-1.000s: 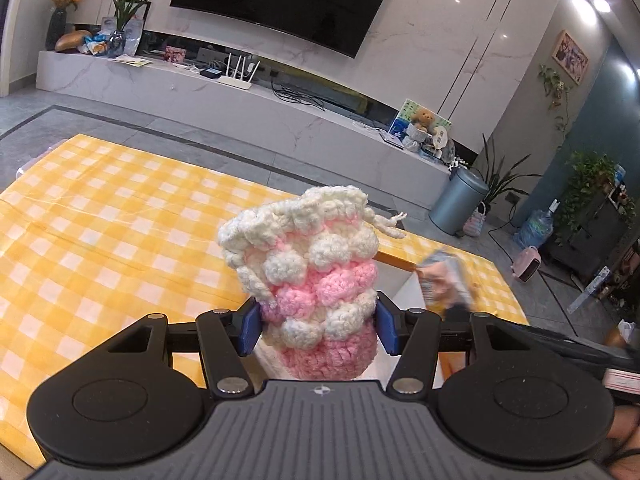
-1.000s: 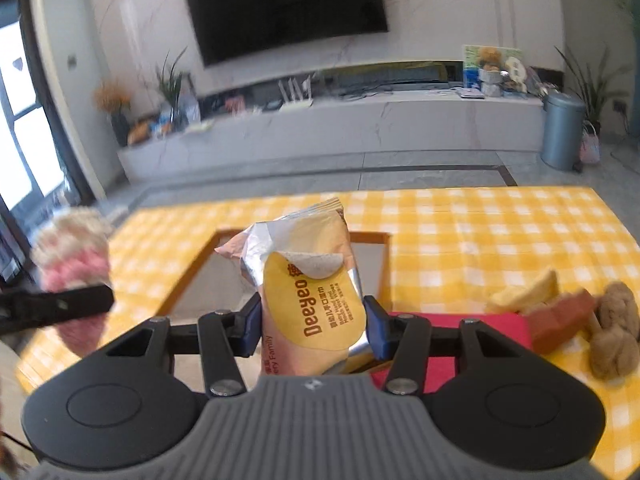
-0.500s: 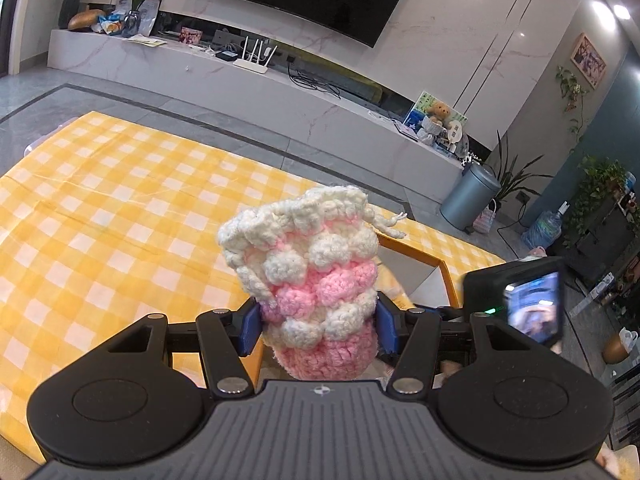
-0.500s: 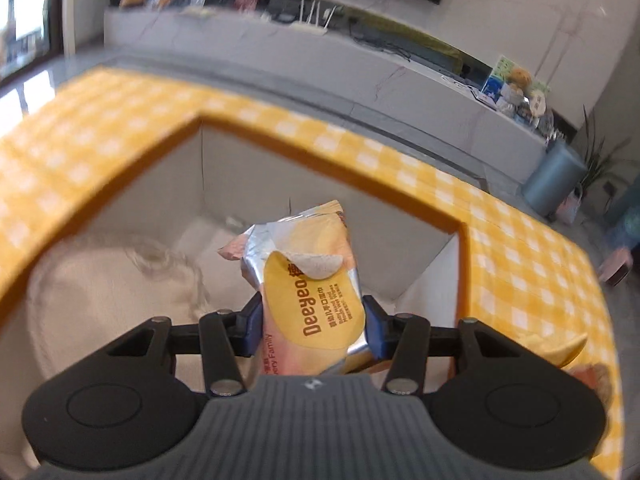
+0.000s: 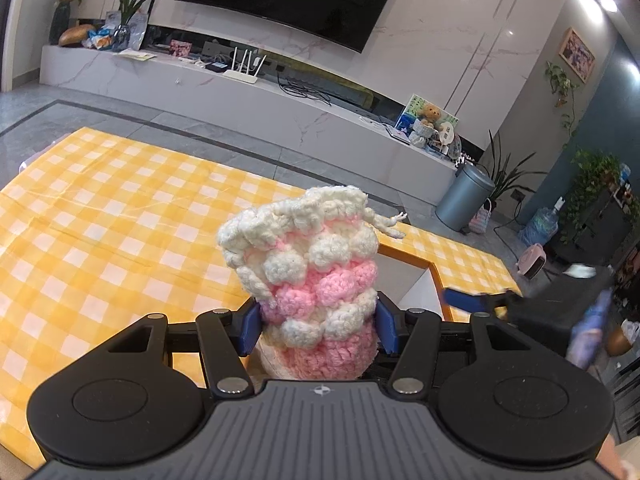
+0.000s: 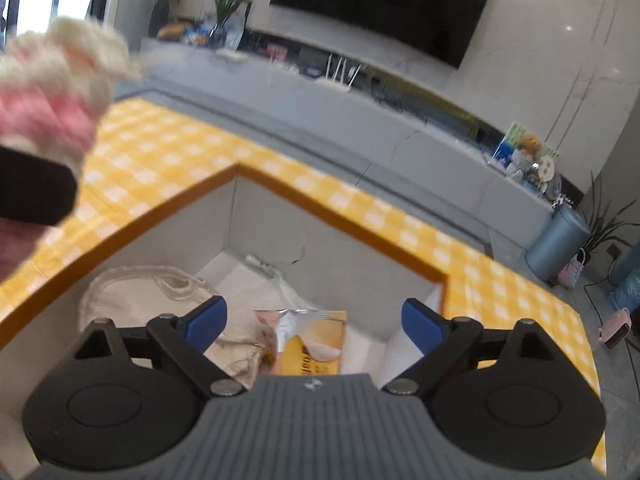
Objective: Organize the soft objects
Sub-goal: 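Open the right gripper to drop the wipes pack in while the left gripper releases the pouch into the box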
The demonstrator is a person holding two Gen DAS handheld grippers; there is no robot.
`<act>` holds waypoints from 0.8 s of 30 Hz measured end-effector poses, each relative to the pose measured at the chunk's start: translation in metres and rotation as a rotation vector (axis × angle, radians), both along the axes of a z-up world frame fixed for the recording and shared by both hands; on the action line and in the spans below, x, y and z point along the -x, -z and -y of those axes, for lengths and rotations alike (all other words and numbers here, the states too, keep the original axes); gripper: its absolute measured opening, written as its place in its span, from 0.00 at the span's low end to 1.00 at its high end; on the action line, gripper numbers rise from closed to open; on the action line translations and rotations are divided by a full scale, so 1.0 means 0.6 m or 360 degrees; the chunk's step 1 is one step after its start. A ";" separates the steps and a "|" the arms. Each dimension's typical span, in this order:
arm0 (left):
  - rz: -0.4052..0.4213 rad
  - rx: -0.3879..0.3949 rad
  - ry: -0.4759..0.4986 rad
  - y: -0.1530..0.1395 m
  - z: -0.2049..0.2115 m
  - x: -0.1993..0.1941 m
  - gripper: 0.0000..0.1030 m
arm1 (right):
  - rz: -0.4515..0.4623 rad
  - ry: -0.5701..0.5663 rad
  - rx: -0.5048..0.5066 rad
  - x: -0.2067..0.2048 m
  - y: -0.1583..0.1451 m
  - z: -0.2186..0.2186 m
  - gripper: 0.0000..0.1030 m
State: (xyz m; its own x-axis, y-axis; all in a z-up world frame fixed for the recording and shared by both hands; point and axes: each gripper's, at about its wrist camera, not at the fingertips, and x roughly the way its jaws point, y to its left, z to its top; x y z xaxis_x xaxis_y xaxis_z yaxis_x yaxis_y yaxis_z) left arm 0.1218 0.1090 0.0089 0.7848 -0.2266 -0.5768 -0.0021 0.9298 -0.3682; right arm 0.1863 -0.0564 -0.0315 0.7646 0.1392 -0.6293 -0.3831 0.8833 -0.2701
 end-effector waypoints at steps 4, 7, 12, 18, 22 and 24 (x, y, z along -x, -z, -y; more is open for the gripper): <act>-0.0014 0.0001 0.0014 0.005 0.008 -0.007 0.63 | 0.0052 0.0022 -0.0045 0.026 -0.025 0.049 0.93; -0.0055 -0.0015 0.0055 0.012 0.024 -0.014 0.63 | 0.0090 0.0057 -0.0077 0.039 -0.037 0.088 0.93; -0.0123 -0.0103 0.0096 0.013 0.060 -0.029 0.63 | 0.0078 0.0145 -0.0166 0.051 -0.043 0.153 0.93; -0.0209 -0.0180 0.0201 0.015 0.122 -0.058 0.63 | 0.0113 0.0182 -0.0276 0.073 -0.044 0.215 0.93; -0.0300 -0.0195 0.0229 0.036 0.159 -0.091 0.63 | 0.0137 0.0268 -0.0358 0.084 -0.043 0.252 0.93; -0.0326 -0.0264 0.0235 0.047 0.181 -0.109 0.63 | 0.0136 0.0289 -0.0410 0.088 -0.044 0.270 0.93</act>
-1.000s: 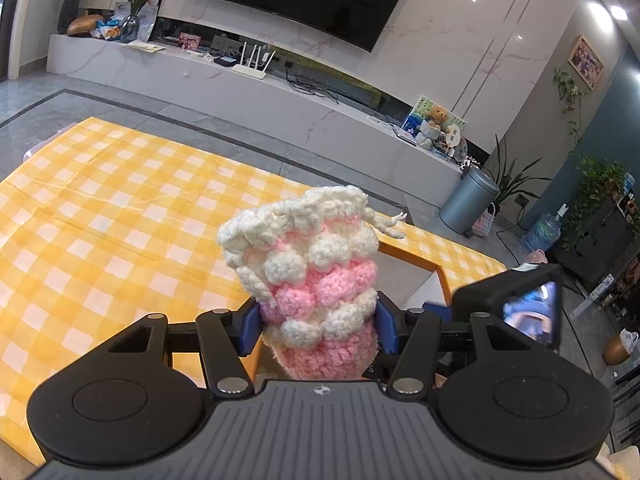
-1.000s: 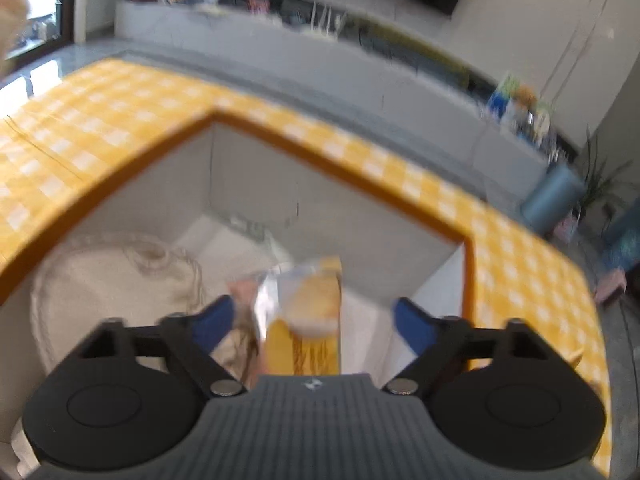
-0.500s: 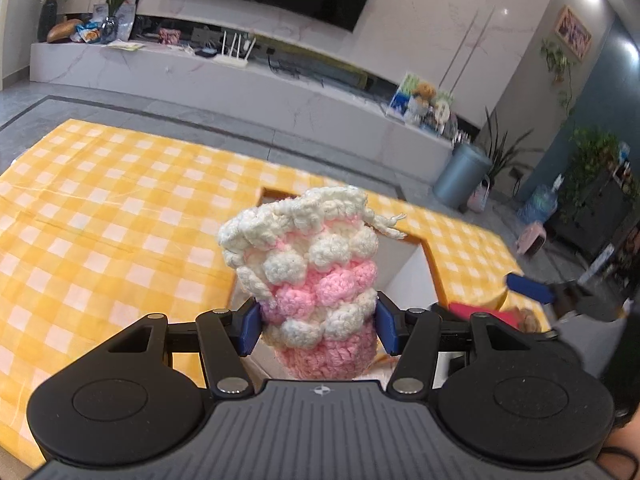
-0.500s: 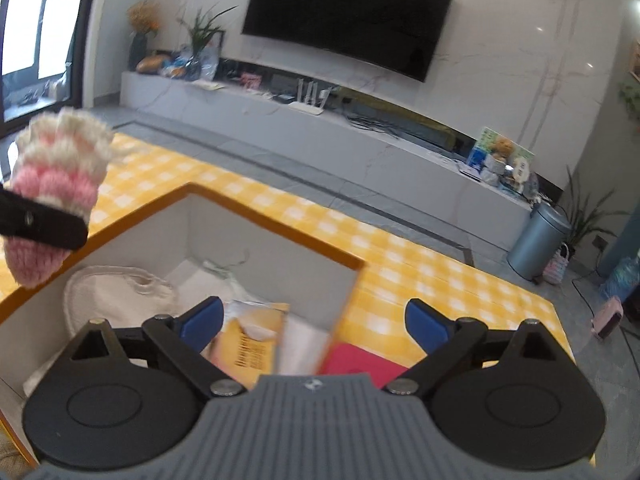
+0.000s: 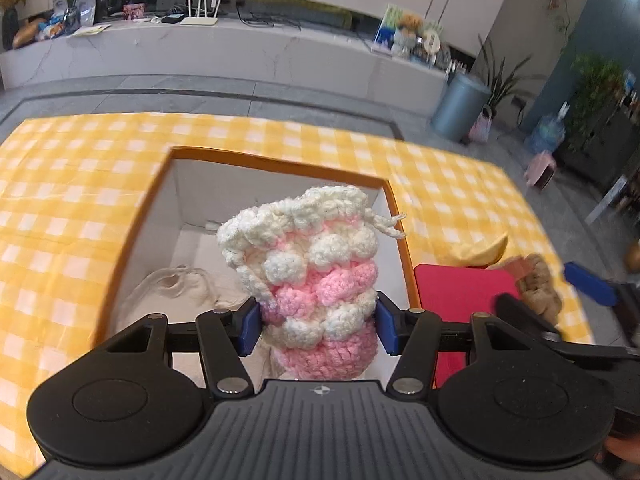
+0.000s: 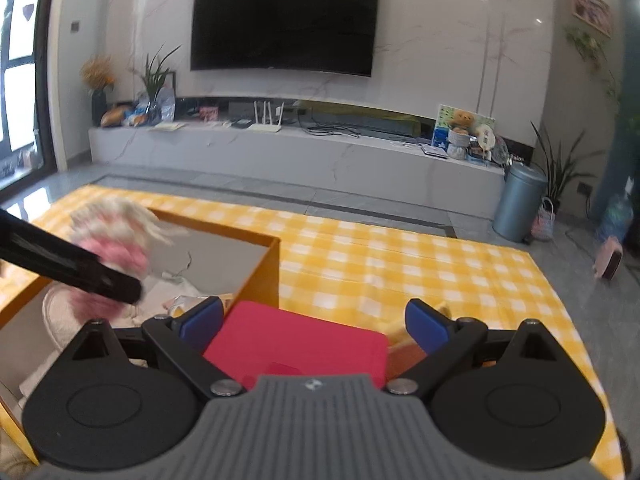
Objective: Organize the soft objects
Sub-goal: 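Open the right gripper to drop the wipes pack in while the left gripper releases the pouch into the box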
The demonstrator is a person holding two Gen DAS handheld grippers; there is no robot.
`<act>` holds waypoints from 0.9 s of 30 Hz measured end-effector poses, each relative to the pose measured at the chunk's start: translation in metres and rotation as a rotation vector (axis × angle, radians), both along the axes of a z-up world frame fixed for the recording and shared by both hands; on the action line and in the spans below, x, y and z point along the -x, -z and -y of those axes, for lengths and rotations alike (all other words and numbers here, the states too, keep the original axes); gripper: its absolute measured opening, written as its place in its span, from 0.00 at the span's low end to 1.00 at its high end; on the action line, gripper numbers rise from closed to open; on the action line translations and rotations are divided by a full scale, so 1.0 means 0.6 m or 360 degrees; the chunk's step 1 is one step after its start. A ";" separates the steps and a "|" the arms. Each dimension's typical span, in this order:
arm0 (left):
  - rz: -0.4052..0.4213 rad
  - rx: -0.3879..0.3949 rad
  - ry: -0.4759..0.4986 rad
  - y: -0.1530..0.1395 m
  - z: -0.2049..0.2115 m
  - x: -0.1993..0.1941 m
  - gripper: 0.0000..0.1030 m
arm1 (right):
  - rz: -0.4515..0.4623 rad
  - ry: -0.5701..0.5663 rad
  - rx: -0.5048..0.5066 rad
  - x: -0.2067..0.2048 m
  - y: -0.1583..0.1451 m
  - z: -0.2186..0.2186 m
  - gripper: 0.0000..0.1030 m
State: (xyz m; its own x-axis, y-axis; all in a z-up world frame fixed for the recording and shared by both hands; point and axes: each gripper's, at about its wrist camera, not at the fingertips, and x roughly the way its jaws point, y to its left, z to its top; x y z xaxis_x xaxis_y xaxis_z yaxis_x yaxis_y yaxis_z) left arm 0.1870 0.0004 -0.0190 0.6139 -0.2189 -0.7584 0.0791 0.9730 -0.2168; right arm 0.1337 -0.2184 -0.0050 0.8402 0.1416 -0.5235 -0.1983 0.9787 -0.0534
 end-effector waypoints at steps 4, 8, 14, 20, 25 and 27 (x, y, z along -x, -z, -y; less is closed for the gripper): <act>-0.0055 -0.0117 -0.0005 0.028 0.031 -0.039 0.63 | 0.0007 0.0092 -0.0068 0.001 -0.002 0.032 0.93; -0.0096 -0.0222 -0.0054 0.055 0.053 -0.062 0.64 | -0.0007 0.0184 -0.0139 -0.002 -0.001 0.063 0.93; -0.0033 -0.0331 -0.0064 0.071 0.065 -0.049 0.89 | -0.0028 0.0260 -0.0192 -0.005 -0.001 0.081 0.93; -0.0018 -0.0211 -0.0193 0.055 0.026 -0.021 0.90 | 0.0009 0.0230 -0.0208 0.011 -0.022 0.087 0.93; 0.0090 -0.0176 -0.0206 0.023 0.011 0.016 0.90 | 0.0082 0.0248 -0.0227 0.033 -0.061 0.117 0.93; 0.0110 -0.0164 -0.0184 0.009 0.019 0.027 0.90 | 0.0099 0.0273 -0.0249 0.044 -0.078 0.136 0.93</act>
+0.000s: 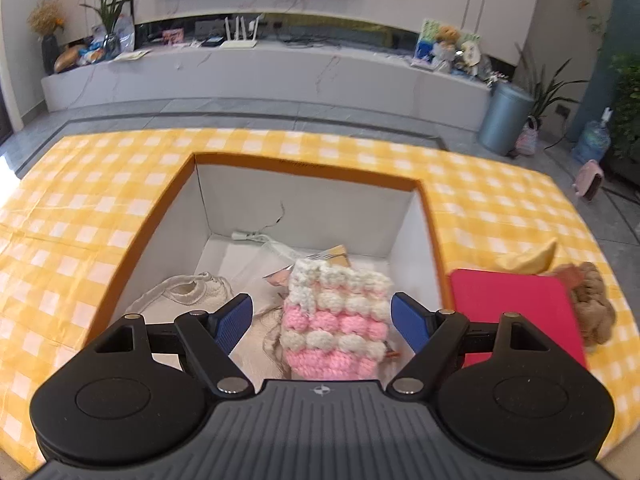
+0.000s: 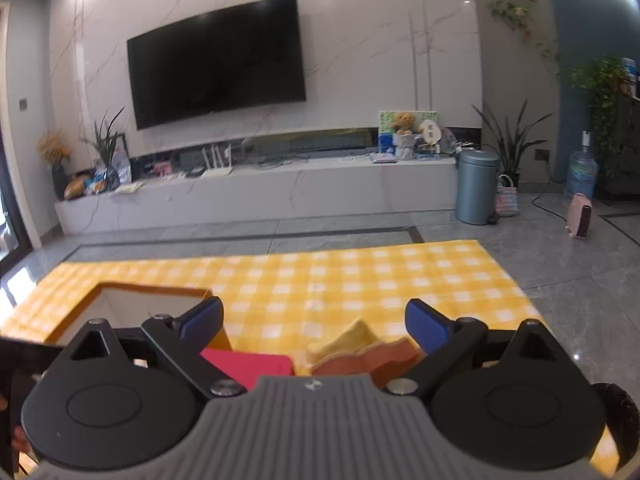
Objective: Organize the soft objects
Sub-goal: 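Open the right gripper to drop the wipes pack in while the left gripper releases the pouch into the box, then withdraw both tools from the box, moving the left gripper toward the brown sponge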
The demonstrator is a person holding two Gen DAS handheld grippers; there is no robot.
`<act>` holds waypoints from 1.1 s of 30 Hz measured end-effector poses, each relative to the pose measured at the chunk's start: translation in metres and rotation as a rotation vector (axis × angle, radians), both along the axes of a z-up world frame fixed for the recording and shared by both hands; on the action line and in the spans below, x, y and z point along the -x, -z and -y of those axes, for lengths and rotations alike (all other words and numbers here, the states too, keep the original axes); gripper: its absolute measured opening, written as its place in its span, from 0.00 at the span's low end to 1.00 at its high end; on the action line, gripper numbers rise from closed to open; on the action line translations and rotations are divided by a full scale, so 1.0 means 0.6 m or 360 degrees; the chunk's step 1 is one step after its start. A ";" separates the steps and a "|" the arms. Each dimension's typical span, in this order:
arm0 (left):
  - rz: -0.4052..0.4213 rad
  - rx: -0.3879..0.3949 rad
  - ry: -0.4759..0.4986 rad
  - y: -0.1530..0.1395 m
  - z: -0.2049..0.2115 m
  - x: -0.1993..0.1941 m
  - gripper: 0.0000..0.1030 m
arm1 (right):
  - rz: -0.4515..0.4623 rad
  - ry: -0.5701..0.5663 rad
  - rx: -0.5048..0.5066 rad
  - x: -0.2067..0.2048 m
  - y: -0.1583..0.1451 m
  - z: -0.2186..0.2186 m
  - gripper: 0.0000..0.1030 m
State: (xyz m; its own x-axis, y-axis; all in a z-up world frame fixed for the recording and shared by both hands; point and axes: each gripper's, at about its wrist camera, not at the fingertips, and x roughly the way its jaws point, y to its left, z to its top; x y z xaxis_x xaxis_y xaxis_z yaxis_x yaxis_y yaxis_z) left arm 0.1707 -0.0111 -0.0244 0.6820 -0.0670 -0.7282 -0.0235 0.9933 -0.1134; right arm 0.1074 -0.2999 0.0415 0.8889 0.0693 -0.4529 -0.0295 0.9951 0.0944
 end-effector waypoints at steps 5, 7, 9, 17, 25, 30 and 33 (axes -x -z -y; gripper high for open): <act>-0.0029 -0.0008 0.0111 -0.028 0.028 0.036 0.90 | 0.0006 0.0102 0.0028 0.028 -0.026 0.054 0.95; 0.0003 0.0013 0.0191 -0.040 0.041 0.053 0.90 | -0.0058 0.0093 0.0114 0.037 -0.018 0.073 0.95; 0.0042 0.0002 0.0267 -0.052 0.059 0.067 0.90 | -0.0118 0.0047 0.0220 0.044 0.004 0.093 0.95; 0.0144 -0.0108 0.0447 -0.104 0.151 0.089 0.90 | -0.0678 0.0257 0.0257 0.005 0.188 0.211 0.79; 0.0095 -0.0113 0.0588 -0.109 0.216 0.087 0.90 | -0.0441 0.0171 -0.0006 -0.015 0.146 0.238 0.87; 0.0046 -0.0060 0.0677 -0.103 0.267 0.043 0.90 | -0.0449 0.0251 -0.0124 -0.027 0.151 0.258 0.87; 0.0024 -0.0092 0.0761 -0.093 0.305 0.007 0.90 | -0.0439 0.0307 -0.0162 -0.026 0.150 0.273 0.87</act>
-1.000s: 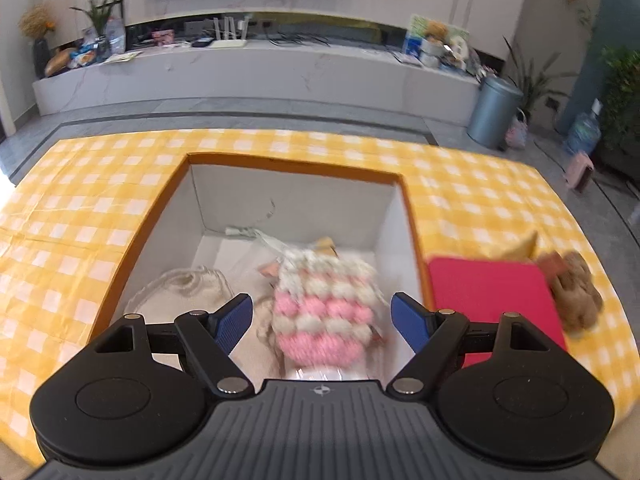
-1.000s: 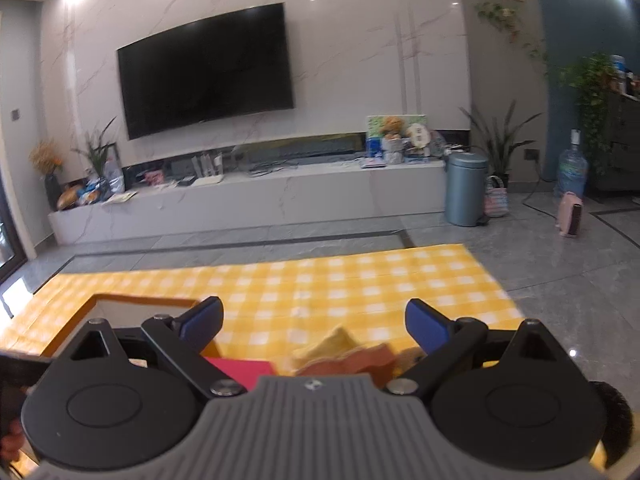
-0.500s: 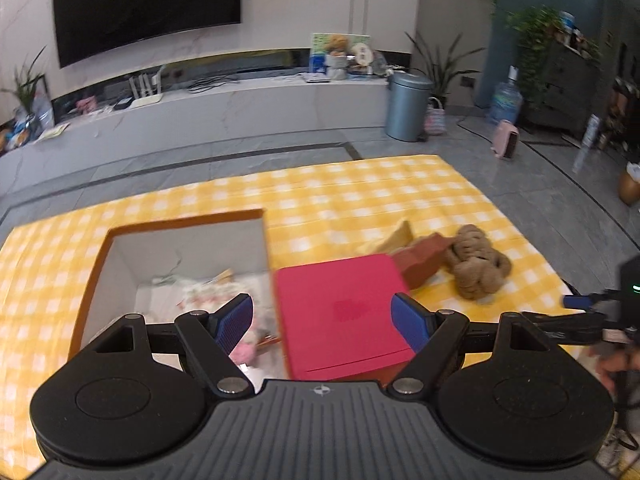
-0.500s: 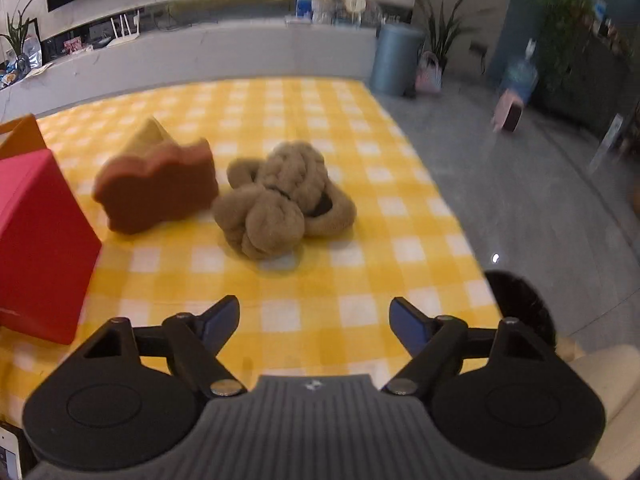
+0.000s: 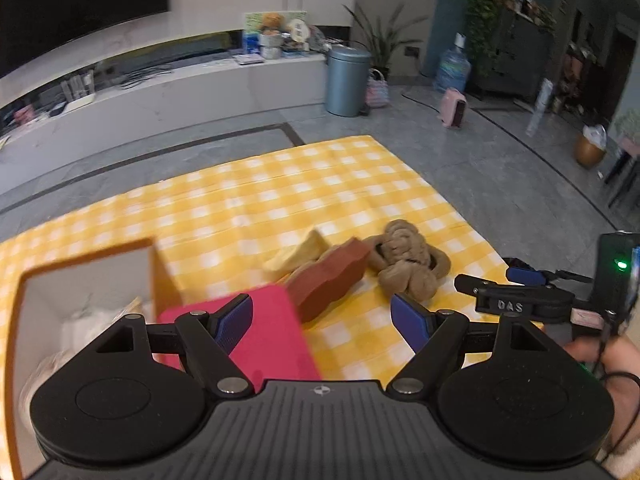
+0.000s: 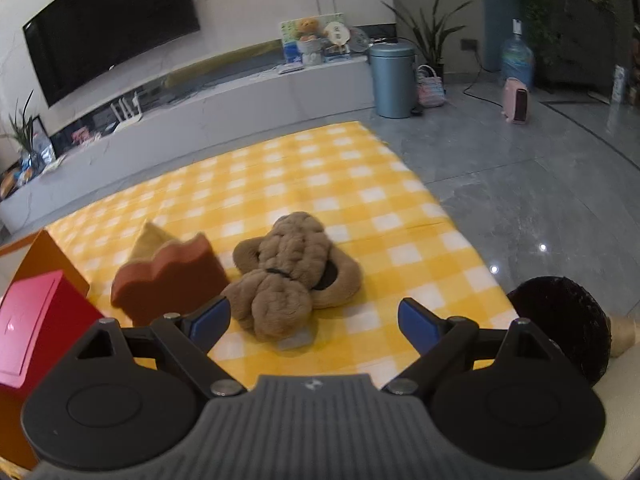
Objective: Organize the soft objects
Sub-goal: 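Withdraw both tools from the box, moving the left gripper toward the brown sponge, then close the left gripper on the bear-shaped brown sponge and lift it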
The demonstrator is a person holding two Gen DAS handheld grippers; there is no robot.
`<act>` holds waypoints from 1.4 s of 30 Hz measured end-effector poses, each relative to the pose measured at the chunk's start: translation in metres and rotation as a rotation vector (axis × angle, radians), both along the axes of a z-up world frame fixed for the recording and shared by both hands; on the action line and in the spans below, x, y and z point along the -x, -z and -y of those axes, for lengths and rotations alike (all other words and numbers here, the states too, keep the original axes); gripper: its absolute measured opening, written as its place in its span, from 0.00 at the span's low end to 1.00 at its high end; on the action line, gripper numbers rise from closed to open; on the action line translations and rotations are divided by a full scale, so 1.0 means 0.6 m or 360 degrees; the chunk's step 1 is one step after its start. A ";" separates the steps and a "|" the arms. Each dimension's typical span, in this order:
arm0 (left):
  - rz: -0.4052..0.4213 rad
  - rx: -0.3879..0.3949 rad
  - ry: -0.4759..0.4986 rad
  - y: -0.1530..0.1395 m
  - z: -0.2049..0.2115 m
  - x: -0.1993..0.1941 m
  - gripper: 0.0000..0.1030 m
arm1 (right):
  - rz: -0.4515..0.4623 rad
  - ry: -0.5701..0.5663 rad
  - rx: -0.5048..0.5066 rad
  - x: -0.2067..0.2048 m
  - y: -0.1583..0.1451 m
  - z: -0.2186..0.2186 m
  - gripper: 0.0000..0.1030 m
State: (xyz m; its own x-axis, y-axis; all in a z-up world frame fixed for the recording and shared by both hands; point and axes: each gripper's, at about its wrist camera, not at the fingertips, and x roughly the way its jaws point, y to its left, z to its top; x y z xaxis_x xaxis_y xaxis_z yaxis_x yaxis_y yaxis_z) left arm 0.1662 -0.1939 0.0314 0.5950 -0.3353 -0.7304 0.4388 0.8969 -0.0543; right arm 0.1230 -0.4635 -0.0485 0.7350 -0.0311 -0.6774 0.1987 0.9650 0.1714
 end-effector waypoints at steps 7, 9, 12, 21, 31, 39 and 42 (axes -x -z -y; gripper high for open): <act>-0.0124 -0.0262 0.0283 0.055 0.108 -0.100 0.86 | 0.0052 0.0052 -0.0045 0.005 -0.015 0.013 0.87; -0.0164 -0.0363 0.0283 0.079 0.131 -0.129 0.85 | 0.0086 0.0038 -0.0046 0.006 -0.019 0.016 0.87; -0.0247 -0.0508 0.0324 0.121 0.152 -0.162 0.78 | 0.0060 0.0076 -0.0082 0.005 -0.010 0.025 0.87; -0.0450 -0.0509 0.0448 0.180 0.173 -0.201 0.82 | -0.0033 0.0049 -0.0049 -0.012 0.018 0.025 0.87; -0.0297 -0.0631 0.0387 0.191 0.198 -0.183 0.35 | -0.0008 -0.0026 0.0011 -0.003 0.010 0.006 0.87; -0.0363 -0.0542 0.0414 0.182 0.200 -0.164 0.01 | -0.0028 -0.0064 0.0029 -0.002 0.015 -0.003 0.87; -0.0330 -0.0595 0.0453 0.194 0.209 -0.154 0.04 | -0.0046 -0.0057 0.0034 -0.004 0.017 -0.004 0.87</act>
State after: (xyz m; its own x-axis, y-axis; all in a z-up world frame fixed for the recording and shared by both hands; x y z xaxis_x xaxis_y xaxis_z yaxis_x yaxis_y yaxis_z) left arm 0.2587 -0.3190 -0.0852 0.3480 -0.1561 -0.9244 0.6824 0.7183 0.1356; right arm 0.1254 -0.4611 -0.0588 0.7162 -0.0197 -0.6976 0.1683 0.9750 0.1453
